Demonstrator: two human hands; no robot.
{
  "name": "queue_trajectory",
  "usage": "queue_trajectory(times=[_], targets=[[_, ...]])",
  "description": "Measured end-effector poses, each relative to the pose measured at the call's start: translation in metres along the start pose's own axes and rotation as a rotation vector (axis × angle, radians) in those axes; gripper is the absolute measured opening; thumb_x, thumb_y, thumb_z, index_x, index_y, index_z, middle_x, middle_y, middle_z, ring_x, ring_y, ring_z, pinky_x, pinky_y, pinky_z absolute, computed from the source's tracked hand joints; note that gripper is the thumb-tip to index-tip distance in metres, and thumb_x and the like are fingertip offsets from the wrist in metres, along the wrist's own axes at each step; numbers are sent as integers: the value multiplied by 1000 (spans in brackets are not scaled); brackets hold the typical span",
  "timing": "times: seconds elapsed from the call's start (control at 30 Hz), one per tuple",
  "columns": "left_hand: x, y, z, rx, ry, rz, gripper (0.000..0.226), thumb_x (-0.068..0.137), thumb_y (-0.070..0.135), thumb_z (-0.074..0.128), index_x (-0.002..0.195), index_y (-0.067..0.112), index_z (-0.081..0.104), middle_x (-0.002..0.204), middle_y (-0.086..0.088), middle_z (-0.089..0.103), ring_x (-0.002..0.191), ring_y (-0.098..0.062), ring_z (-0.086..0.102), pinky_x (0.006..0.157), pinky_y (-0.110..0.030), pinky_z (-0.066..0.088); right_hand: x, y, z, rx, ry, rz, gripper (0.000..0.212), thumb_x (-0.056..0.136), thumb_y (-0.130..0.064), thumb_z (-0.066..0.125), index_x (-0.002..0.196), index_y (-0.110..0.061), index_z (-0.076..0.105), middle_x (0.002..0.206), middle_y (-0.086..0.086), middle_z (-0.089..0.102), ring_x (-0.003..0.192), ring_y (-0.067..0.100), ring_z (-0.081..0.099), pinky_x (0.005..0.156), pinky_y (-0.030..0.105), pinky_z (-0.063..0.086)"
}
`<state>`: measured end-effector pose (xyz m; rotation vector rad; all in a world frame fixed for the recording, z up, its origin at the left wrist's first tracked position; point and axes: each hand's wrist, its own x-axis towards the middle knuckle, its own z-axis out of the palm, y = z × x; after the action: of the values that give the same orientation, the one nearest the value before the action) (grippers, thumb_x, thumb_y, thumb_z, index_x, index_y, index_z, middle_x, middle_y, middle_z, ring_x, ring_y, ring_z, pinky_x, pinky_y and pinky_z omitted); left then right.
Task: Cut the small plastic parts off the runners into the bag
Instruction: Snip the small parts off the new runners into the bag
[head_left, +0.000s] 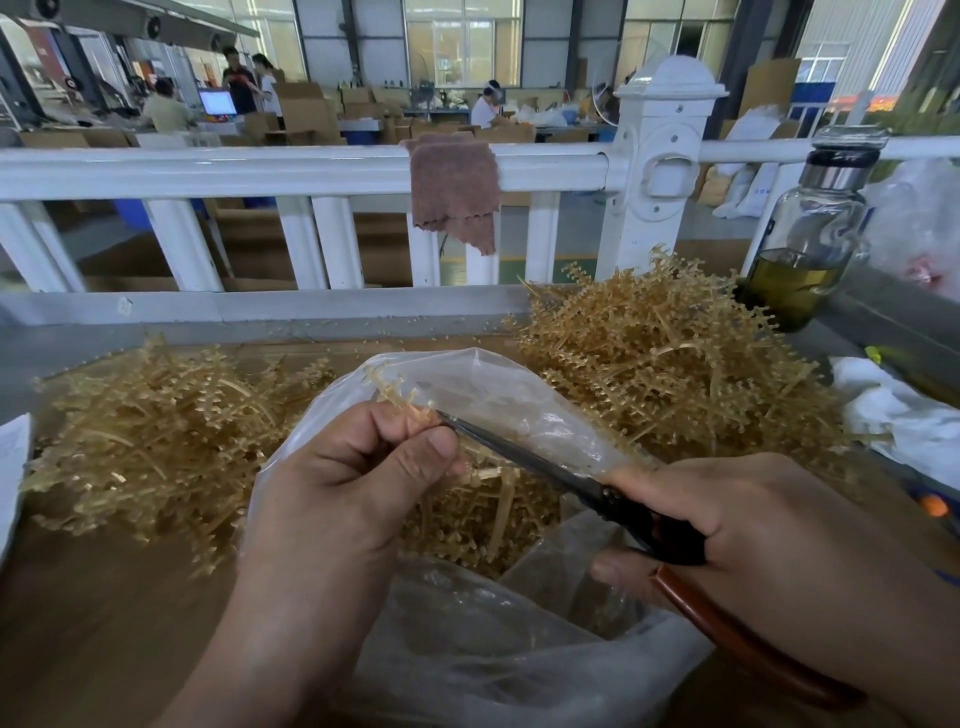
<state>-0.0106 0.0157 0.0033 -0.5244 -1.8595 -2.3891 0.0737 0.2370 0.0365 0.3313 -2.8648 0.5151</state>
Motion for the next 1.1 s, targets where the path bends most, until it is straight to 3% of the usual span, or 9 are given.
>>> queue_trajectory(times=[0.23, 0.37, 0.4, 0.47, 0.53, 0.63, 0.8, 1.03, 1.1], targets=[[-1, -1, 0, -32, 24, -25, 11, 60, 31, 78, 64, 24, 71, 70, 0, 70, 70, -12, 70, 69, -17, 55, -1, 0, -1, -16, -18, 0, 42, 81, -73, 46, 88, -36, 65, 66, -20, 57, 65, -2, 58, 60, 17, 45], [0, -3, -2, -16, 12, -35, 19, 65, 17, 90, 66, 21, 71, 74, -3, 72, 73, -13, 71, 71, -21, 56, -1, 0, 1, -7, -6, 16, 48, 79, -79, 45, 89, -36, 63, 71, -20, 58, 68, -4, 58, 59, 19, 45], [0, -2, -2, 0, 5, -39, 16, 72, 27, 85, 69, 18, 72, 77, -5, 73, 78, -15, 71, 76, -25, 56, -1, 1, 2, 4, -16, 27, 53, 78, -81, 43, 94, -35, 64, 75, -20, 60, 70, -2, 60, 59, 22, 47], [-1, -2, -5, 41, -7, -36, 35, 76, 48, 74, 75, 13, 74, 85, -7, 74, 88, -19, 71, 84, -29, 54, -1, 1, 3, 17, -20, 23, 58, 77, -83, 43, 100, -35, 65, 80, -20, 63, 73, -1, 61, 59, 24, 48], [0, -1, -6, 18, 13, -55, 40, 74, 53, 74, 79, 13, 76, 88, -7, 75, 90, -18, 71, 83, -27, 54, 0, 1, 4, 34, -14, 21, 56, 77, -82, 45, 101, -35, 65, 82, -20, 64, 74, -1, 63, 59, 26, 49], [2, 1, -4, -31, 18, -52, 22, 75, 37, 87, 72, 19, 75, 81, -5, 74, 84, -14, 71, 77, -21, 56, 1, 0, 3, 36, 1, 27, 54, 78, -81, 47, 100, -35, 65, 80, -19, 63, 71, 1, 62, 57, 26, 49], [0, 2, 1, -71, 4, 17, 13, 62, 25, 82, 72, 23, 74, 72, -6, 70, 70, -13, 70, 68, -18, 56, 0, -4, 1, 32, 6, 33, 53, 79, -81, 46, 99, -36, 65, 79, -22, 63, 70, -1, 62, 54, 26, 50], [-2, -2, -3, 47, 12, 74, 12, 77, 26, 84, 75, 28, 73, 80, 1, 73, 82, -16, 73, 76, -21, 57, -1, -3, 0, -1, -15, 34, 48, 78, -80, 45, 100, -41, 63, 79, -26, 61, 70, -4, 61, 54, 18, 46], [-1, -3, -3, 25, 12, 64, 4, 78, 28, 74, 74, 27, 72, 81, 2, 72, 84, -17, 71, 79, -21, 57, -1, -4, -1, -4, -17, 36, 45, 79, -78, 47, 100, -41, 62, 78, -26, 61, 70, -5, 60, 53, 15, 44]])
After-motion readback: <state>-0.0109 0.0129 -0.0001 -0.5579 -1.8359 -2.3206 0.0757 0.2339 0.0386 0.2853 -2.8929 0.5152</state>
